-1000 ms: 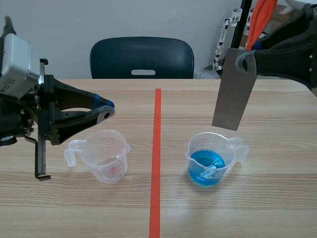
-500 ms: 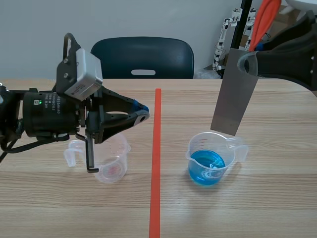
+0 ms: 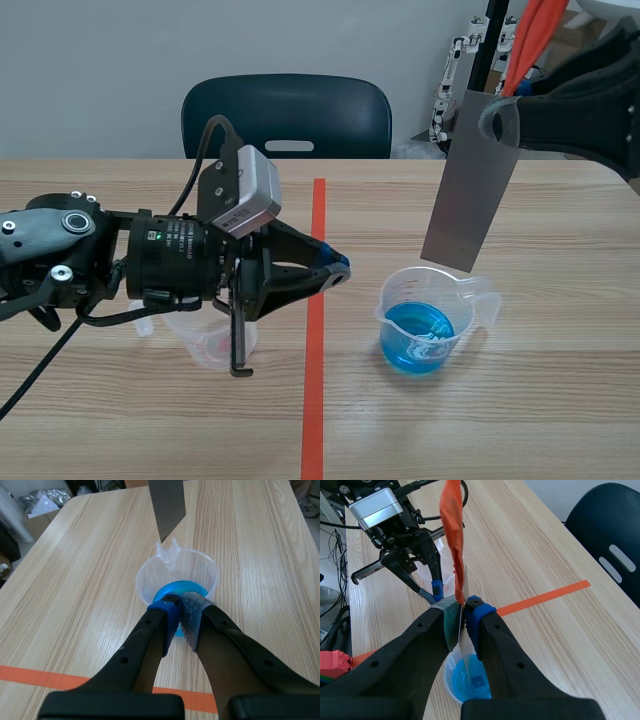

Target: Do the redox reaction experiment. move the plate over the blue solution

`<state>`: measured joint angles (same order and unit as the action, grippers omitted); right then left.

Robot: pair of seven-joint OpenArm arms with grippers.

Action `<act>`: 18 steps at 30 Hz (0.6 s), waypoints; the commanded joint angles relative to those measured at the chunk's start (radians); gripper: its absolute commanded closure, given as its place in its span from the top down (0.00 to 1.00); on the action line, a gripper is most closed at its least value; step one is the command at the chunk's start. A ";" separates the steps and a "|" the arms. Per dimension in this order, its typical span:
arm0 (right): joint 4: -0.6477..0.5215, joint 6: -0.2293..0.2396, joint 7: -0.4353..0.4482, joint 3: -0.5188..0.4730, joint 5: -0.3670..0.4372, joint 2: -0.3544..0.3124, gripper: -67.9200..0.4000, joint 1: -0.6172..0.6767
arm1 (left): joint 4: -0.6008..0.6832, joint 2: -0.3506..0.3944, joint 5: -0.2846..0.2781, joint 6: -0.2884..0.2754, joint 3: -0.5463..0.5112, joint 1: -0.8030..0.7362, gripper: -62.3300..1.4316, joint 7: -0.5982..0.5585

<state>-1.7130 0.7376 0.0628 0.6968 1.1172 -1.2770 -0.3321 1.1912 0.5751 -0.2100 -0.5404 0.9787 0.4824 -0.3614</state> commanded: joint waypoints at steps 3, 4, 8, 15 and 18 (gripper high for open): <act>-0.011 0.008 0.018 -0.009 0.020 -0.014 0.01 -0.011 | 0.002 -0.015 -0.012 -0.006 -0.008 0.019 0.09 0.000; -0.011 0.008 0.018 -0.009 0.020 -0.014 0.01 -0.011 | 0.001 -0.016 -0.012 -0.006 -0.008 0.019 0.09 0.000; -0.011 0.008 0.014 -0.009 0.020 -0.014 0.01 -0.011 | 0.001 -0.015 -0.019 -0.010 -0.008 0.019 0.09 0.016; -0.011 0.008 0.011 -0.009 0.020 -0.014 0.01 -0.011 | -0.016 -0.016 -0.041 -0.014 -0.008 0.019 0.09 0.035; -0.011 0.008 0.011 -0.009 0.020 -0.014 0.01 -0.011 | -0.028 -0.015 -0.041 -0.014 -0.008 0.019 0.09 0.034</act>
<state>-1.7130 0.7376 0.0586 0.6968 1.1187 -1.2770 -0.3321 1.1591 0.5652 -0.2367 -0.5526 0.9787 0.4908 -0.3145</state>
